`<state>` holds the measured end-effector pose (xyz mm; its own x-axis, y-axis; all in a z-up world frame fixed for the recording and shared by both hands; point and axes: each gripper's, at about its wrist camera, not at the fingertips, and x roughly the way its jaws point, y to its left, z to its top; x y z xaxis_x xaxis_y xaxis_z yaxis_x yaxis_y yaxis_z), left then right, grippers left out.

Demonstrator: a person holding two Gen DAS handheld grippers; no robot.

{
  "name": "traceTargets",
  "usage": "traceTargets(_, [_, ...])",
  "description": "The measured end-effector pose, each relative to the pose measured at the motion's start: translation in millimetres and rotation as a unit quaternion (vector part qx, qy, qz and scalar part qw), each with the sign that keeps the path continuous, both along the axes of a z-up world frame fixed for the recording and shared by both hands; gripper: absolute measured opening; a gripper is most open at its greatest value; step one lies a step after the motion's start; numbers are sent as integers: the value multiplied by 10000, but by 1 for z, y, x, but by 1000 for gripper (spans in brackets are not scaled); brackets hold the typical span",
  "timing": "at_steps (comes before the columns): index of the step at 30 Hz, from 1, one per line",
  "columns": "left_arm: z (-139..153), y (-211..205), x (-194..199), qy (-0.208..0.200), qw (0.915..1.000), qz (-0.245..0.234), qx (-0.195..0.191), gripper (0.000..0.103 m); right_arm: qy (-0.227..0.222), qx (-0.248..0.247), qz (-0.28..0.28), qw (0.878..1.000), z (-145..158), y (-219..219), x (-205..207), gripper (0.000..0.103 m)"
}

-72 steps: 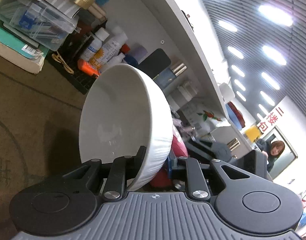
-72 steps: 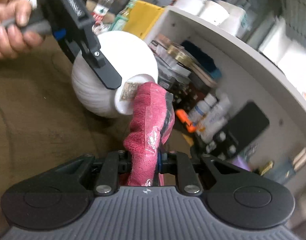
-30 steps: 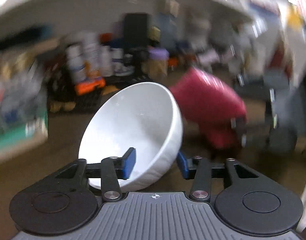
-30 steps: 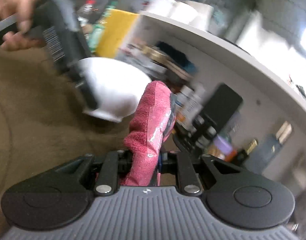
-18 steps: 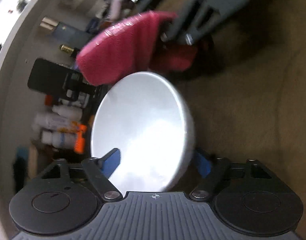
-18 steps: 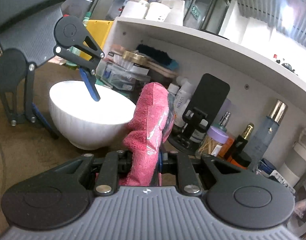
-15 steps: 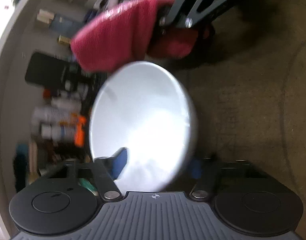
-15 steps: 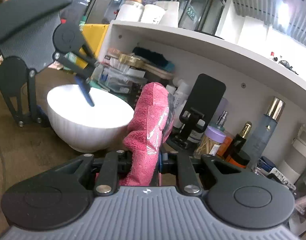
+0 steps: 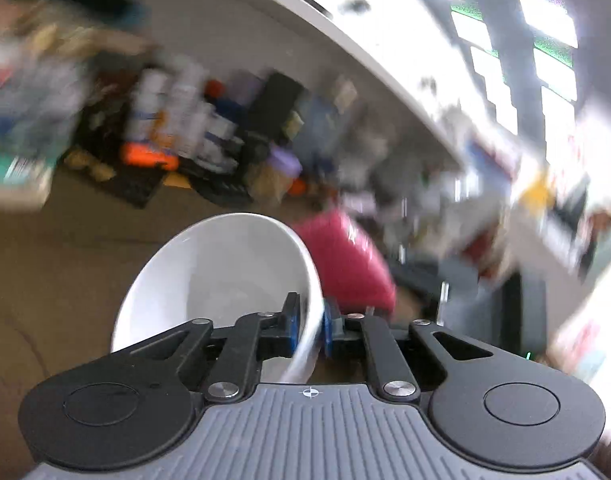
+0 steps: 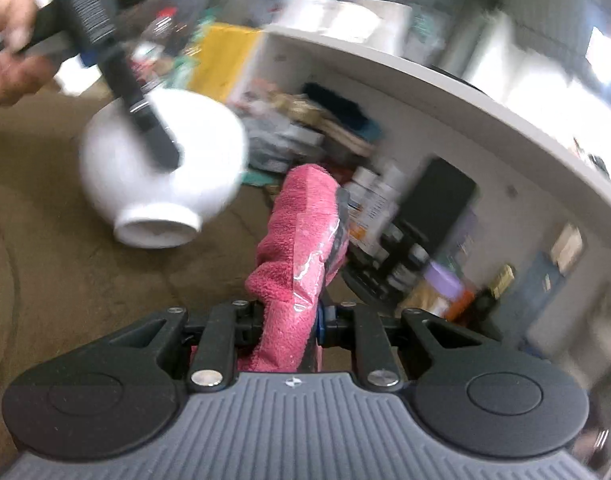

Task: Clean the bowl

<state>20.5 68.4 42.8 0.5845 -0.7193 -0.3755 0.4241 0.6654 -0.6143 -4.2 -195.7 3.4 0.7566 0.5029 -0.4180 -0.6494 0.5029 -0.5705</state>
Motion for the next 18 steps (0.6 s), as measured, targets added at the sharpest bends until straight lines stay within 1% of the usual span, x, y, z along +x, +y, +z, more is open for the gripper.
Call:
traceTargets(2, [-4, 8, 3, 77, 9995, 191, -252, 15, -203, -398, 165, 9989, -5, 13, -5, 20])
traceTargets(3, [-6, 12, 5, 118, 9988, 263, -386, 15, -364, -739, 356, 9960, -10, 24, -11, 20])
traceTargets(4, [-7, 15, 5, 150, 9978, 343, -539, 15, -420, -863, 425, 9945, -12, 27, -13, 20])
traceTargets(5, [-7, 17, 9, 195, 9970, 374, -652, 16, -539, -1128, 543, 9907, -18, 35, -19, 20])
traceTargets(6, [-7, 18, 13, 242, 9961, 394, -756, 17, -611, -1268, 633, 9880, -21, 38, -24, 20])
traceTargets(8, [-7, 16, 14, 240, 9961, 383, -756, 17, -818, -1600, 926, 9794, -29, 45, -41, 20])
traceTargets(10, [-7, 12, 19, 234, 9966, 369, -699, 18, -909, -1802, 1294, 9708, -33, 49, -63, 20])
traceTargets(13, [-8, 7, 20, 242, 9973, 391, -570, 19, -768, -1755, 1542, 9693, -26, 52, -79, 20])
traceTargets(15, [-6, 3, 18, 255, 9979, 400, -443, 20, -587, -1560, 1645, 9722, -17, 52, -84, 20])
traceTargets(16, [-5, 1, 17, 256, 9980, 424, -380, 20, -546, -1517, 1598, 9739, -16, 53, -81, 20])
traceTargets(18, [-3, -1, 16, 264, 9981, 471, -303, 20, -362, -1237, 1094, 9856, -11, 53, -60, 20])
